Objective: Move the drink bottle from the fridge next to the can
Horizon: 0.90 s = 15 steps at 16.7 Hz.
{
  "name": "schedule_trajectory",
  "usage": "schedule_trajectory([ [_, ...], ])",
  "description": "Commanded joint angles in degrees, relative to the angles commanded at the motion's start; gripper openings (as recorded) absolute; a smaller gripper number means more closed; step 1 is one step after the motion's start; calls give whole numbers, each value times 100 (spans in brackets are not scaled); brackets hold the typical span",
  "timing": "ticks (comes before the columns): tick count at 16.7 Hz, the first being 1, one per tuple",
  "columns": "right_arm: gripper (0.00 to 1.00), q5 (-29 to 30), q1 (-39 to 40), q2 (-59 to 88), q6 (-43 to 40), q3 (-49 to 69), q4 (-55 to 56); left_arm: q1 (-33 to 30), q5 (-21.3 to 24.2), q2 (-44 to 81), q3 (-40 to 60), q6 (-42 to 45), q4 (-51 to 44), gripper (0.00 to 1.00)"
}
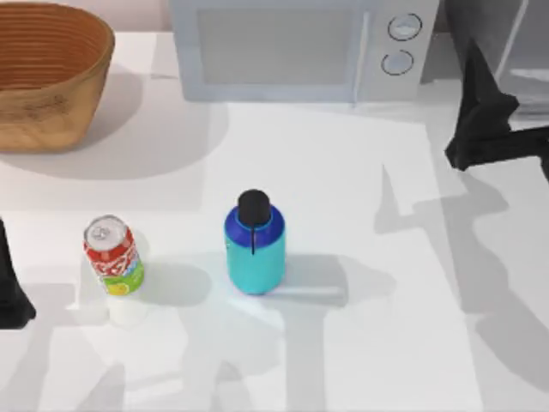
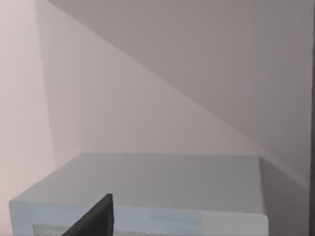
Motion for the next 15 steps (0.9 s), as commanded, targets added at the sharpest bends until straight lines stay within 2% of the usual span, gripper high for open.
schedule_trajectory([
  [4, 100, -1074, -1276, -2530, -31, -980, -1731, 0, 0, 0, 0, 0, 0, 100],
  [7, 100, -1576, -2115, -4174, -41, -1592, -3082, 0, 0, 0, 0, 0, 0, 100],
  [11, 100, -1929, -2936, -5665, -38, -2156, -4477, 0, 0, 0, 0, 0, 0, 100],
  [15, 100, -2015, -3272, -6216, -39, -2371, -5029, 0, 0, 0, 0, 0, 0, 100],
])
